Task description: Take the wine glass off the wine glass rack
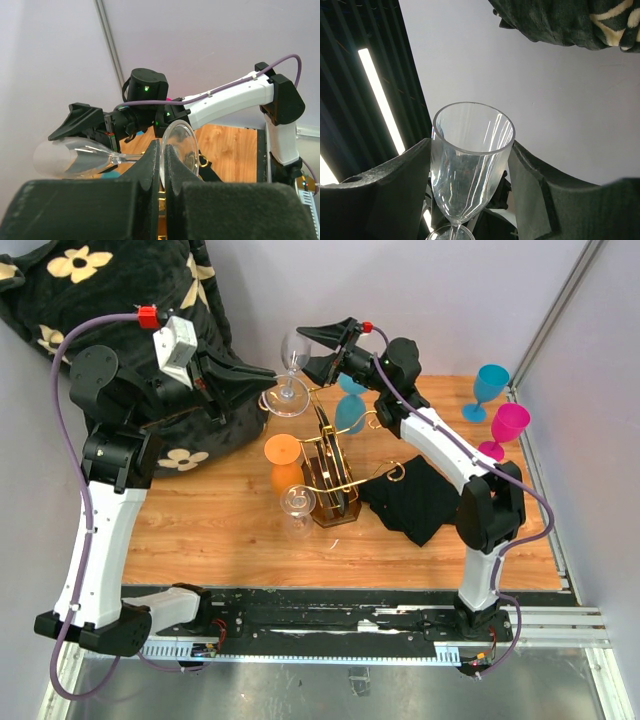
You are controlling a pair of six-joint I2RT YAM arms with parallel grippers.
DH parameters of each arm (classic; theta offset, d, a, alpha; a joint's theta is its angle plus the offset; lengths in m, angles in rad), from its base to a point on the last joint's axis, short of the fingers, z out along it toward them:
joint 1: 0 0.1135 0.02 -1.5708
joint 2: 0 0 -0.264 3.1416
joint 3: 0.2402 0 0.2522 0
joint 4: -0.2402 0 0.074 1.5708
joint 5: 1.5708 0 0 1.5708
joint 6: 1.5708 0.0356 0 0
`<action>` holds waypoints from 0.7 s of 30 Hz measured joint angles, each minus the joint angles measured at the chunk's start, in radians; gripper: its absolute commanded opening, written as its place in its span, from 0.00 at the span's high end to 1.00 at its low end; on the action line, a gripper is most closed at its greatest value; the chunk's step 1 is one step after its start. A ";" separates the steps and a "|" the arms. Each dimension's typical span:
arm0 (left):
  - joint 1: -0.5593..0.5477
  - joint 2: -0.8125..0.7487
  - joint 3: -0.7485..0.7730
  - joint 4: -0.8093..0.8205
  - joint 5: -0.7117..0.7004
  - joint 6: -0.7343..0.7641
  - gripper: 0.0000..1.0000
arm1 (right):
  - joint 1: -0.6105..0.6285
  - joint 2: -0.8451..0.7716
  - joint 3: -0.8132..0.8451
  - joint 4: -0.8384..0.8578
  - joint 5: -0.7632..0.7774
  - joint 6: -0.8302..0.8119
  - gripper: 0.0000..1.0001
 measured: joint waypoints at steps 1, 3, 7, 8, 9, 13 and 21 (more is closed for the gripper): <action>0.000 0.000 -0.002 0.000 0.000 0.003 0.99 | 0.000 0.002 0.000 0.005 0.002 0.000 0.54; 0.000 -0.003 -0.011 0.001 0.000 0.008 0.97 | 0.000 0.007 0.000 0.015 0.005 -0.001 0.59; 0.000 -0.016 -0.039 0.002 -0.013 0.019 0.70 | 0.000 0.021 0.003 0.024 0.009 -0.001 0.66; 0.000 -0.020 -0.047 0.003 -0.017 0.023 0.61 | 0.000 0.026 0.008 0.026 0.010 -0.002 0.65; 0.000 -0.024 -0.054 0.003 -0.021 0.022 0.51 | 0.000 0.033 0.017 0.026 0.012 -0.002 0.65; 0.000 -0.045 -0.068 -0.003 -0.034 0.029 0.24 | 0.000 0.066 0.069 0.021 0.014 -0.002 0.64; 0.000 -0.125 -0.093 -0.006 -0.074 0.034 0.19 | -0.010 0.138 0.275 -0.023 -0.003 -0.033 0.67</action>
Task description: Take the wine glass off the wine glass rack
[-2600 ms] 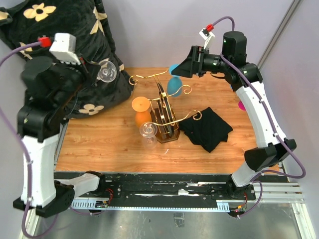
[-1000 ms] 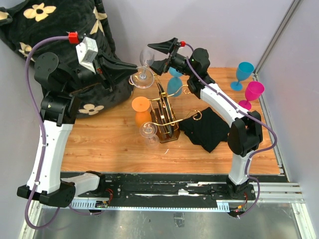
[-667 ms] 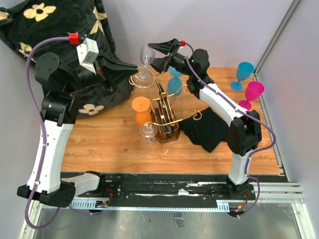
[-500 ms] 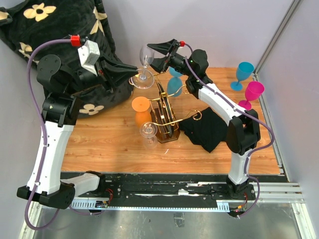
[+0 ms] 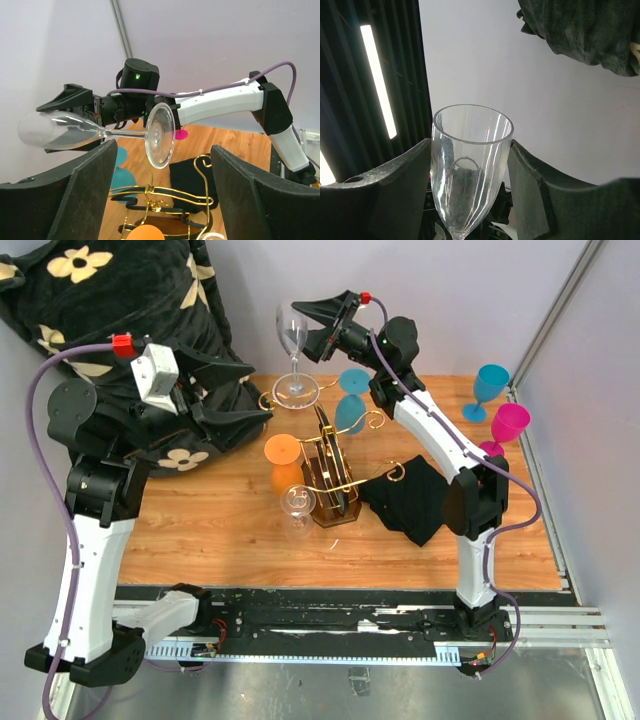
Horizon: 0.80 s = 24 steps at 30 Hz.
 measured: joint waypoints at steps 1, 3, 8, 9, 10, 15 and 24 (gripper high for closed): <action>0.000 -0.007 0.000 0.000 -0.007 0.000 0.19 | -0.002 0.005 0.019 -0.013 -0.004 -0.010 0.67; 0.000 -0.020 0.000 -0.002 -0.019 0.000 0.19 | -0.007 0.015 0.066 -0.051 -0.019 -0.039 0.69; 0.000 -0.032 0.000 -0.022 -0.053 0.008 0.20 | -0.027 0.042 0.141 -0.128 -0.051 -0.096 0.69; 0.000 -0.034 0.000 -0.028 -0.060 0.010 0.21 | -0.036 0.055 0.167 -0.150 -0.058 -0.111 0.70; 0.000 -0.034 0.000 -0.032 -0.066 0.011 0.21 | -0.046 0.068 0.190 -0.167 -0.065 -0.125 0.70; 0.000 -0.035 -0.004 -0.057 -0.098 0.016 0.21 | -0.113 0.149 0.340 -0.290 -0.104 -0.213 0.72; 0.000 -0.051 -0.006 -0.099 -0.127 0.020 0.23 | -0.280 0.222 0.458 -0.389 -0.137 -0.355 0.71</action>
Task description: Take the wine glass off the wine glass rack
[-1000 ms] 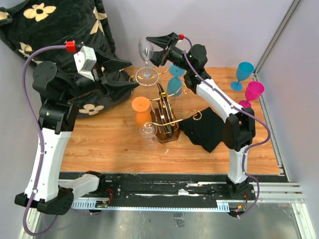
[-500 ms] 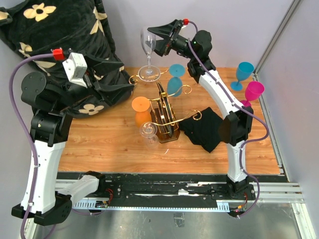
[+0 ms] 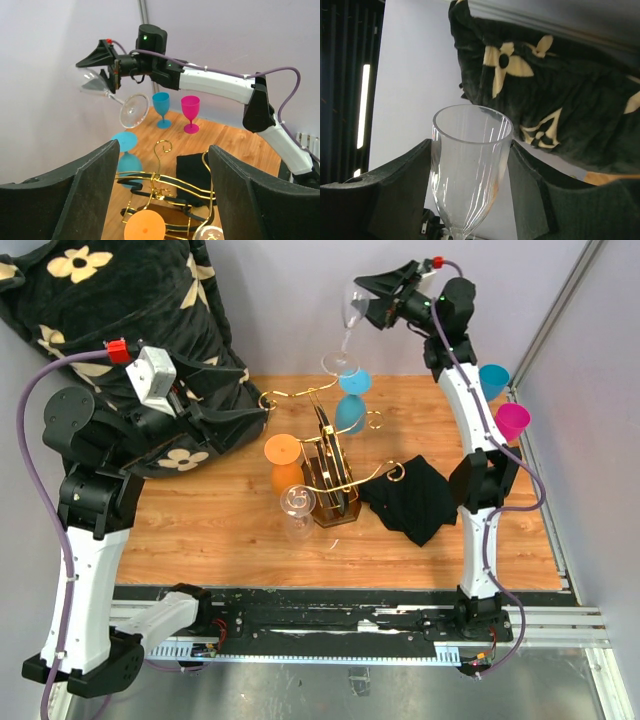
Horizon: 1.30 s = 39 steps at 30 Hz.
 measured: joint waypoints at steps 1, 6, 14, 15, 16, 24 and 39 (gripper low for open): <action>0.000 0.000 0.000 -0.003 -0.002 0.002 0.23 | -0.023 0.010 0.012 -0.001 -0.001 -0.013 0.71; 0.000 0.000 -0.007 -0.013 -0.016 0.003 0.25 | -0.119 0.016 0.018 -0.005 0.011 -0.100 0.70; 0.000 -0.002 -0.063 -0.027 -0.032 0.002 0.26 | -0.238 0.023 0.025 -0.014 0.090 -0.294 0.73; 0.000 -0.002 -0.068 -0.032 -0.037 0.002 0.26 | -0.250 0.025 0.026 -0.015 0.097 -0.321 0.73; 0.000 0.000 -0.072 -0.033 -0.040 0.002 0.26 | -0.261 0.027 0.029 -0.022 0.109 -0.351 0.73; 0.000 0.002 -0.101 -0.025 -0.060 0.002 0.27 | -0.286 0.029 0.024 -0.167 0.237 -0.753 0.72; 0.000 0.018 -0.155 -0.027 -0.101 0.003 0.30 | -0.201 -0.061 -0.409 -0.156 0.624 -1.426 0.81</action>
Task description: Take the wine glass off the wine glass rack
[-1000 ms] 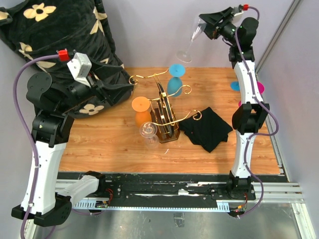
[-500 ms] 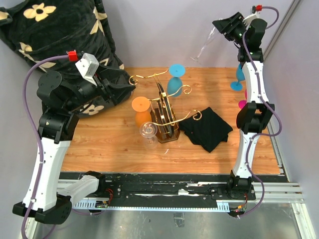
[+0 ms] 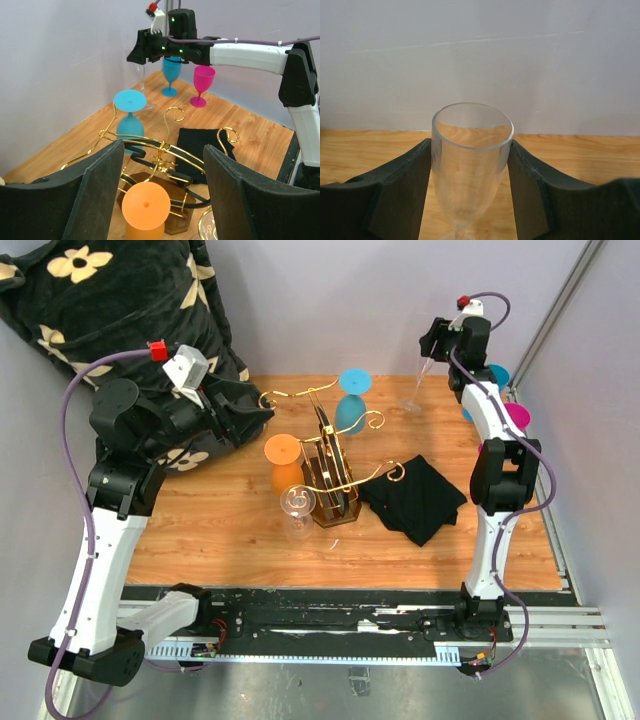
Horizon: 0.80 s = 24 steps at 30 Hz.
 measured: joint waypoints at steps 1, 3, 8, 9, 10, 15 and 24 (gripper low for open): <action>0.000 0.002 0.000 0.000 -0.002 0.000 0.30 | 0.003 -0.003 -0.032 0.032 0.024 -0.027 0.81; 0.000 0.003 -0.003 -0.002 -0.005 0.000 0.30 | 0.010 -0.007 -0.084 0.088 0.064 -0.075 0.81; 0.000 0.003 -0.010 -0.008 -0.012 0.000 0.30 | 0.027 -0.008 -0.179 0.232 0.157 -0.175 0.82; 0.000 0.003 -0.010 -0.008 -0.012 0.000 0.30 | 0.029 -0.008 -0.196 0.265 0.170 -0.186 0.82; 0.000 0.004 -0.010 -0.008 -0.013 0.000 0.30 | 0.031 -0.008 -0.222 0.313 0.183 -0.200 0.82; 0.000 0.006 -0.010 -0.008 -0.016 0.000 0.30 | 0.039 -0.008 -0.351 0.515 0.231 -0.258 0.81; 0.000 0.022 -0.022 0.000 -0.043 -0.010 0.38 | 0.042 0.053 -0.393 0.845 0.281 -0.328 0.76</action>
